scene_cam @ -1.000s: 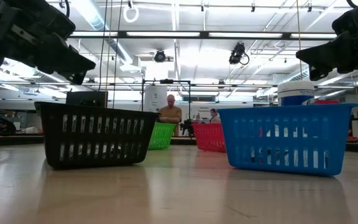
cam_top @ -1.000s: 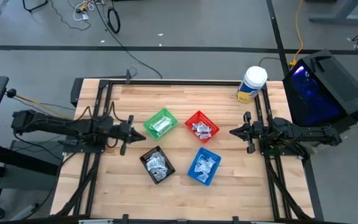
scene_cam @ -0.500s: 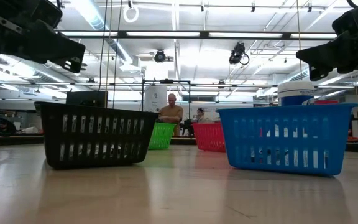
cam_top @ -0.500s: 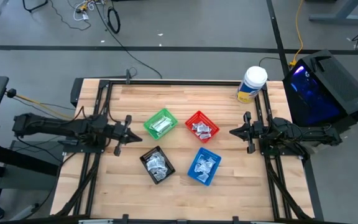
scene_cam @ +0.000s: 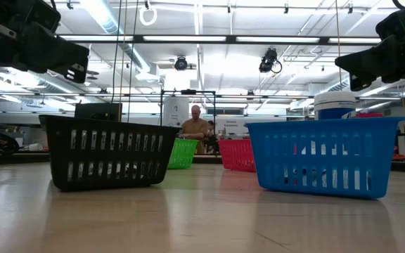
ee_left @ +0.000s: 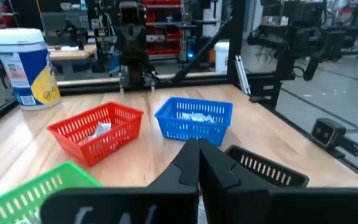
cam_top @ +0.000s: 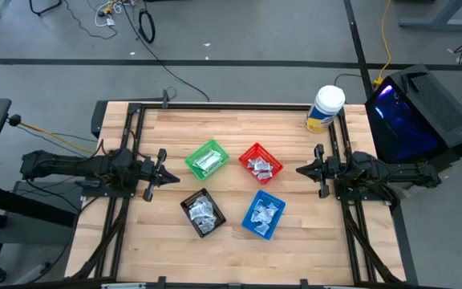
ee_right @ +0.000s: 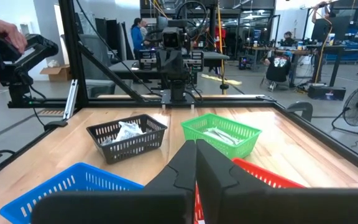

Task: Pick & Place First Aid Supplies
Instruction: Return to Home Position

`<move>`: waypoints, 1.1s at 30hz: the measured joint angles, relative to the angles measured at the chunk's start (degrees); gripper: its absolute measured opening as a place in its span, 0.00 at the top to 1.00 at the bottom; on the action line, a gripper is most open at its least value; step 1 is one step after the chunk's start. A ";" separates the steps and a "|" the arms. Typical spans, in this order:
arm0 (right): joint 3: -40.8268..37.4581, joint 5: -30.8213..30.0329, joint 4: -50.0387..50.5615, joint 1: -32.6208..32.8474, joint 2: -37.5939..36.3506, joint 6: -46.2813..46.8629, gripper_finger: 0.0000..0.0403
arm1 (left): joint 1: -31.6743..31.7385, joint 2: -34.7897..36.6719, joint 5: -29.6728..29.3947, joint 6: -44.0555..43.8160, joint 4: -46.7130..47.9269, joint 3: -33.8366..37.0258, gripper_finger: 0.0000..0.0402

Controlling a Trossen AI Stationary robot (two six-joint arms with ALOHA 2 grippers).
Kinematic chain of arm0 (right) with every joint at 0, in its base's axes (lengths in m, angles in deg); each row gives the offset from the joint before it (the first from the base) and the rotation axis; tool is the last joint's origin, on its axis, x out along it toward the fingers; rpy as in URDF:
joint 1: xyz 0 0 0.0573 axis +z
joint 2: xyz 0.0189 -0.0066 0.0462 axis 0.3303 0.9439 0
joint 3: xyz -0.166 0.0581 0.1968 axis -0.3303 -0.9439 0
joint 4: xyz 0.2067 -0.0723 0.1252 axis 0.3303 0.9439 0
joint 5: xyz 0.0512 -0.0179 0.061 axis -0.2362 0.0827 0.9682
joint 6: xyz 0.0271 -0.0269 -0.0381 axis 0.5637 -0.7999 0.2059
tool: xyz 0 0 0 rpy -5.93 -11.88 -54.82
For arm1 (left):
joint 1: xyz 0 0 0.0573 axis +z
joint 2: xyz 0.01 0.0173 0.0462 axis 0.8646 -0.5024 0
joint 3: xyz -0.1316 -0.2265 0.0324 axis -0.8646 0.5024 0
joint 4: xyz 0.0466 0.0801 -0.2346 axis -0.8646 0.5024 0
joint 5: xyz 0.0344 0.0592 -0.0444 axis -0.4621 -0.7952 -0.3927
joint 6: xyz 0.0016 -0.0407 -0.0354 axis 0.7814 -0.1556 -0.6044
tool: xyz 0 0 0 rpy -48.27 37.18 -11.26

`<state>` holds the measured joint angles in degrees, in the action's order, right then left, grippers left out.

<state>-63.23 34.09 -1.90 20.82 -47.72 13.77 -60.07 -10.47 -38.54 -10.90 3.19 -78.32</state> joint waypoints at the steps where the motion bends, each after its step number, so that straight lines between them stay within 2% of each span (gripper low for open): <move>1: -0.01 0.00 0.00 0.01 0.00 0.00 0.97 | 0.00 0.17 0.02 -0.25 -0.15 0.00 1.00; 7: -0.01 0.00 0.01 0.01 0.00 -0.01 0.97 | 0.00 3.05 -0.09 2.38 -0.34 0.00 1.00; 20: -0.02 0.00 0.01 0.00 0.00 0.00 0.97 | 0.00 10.85 0.86 0.24 0.20 2.64 1.00; 28: 0.00 0.00 0.02 0.01 0.00 -0.01 0.97 | 0.00 17.30 -0.08 2.86 7.34 2.67 1.00; 33: -0.02 0.00 0.02 -0.01 0.00 0.00 0.97 | 0.00 17.51 -2.54 3.86 8.54 2.67 1.00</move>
<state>-63.25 34.09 -1.88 20.81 -47.72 13.77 -60.07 7.04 -41.08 -7.05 11.73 -75.66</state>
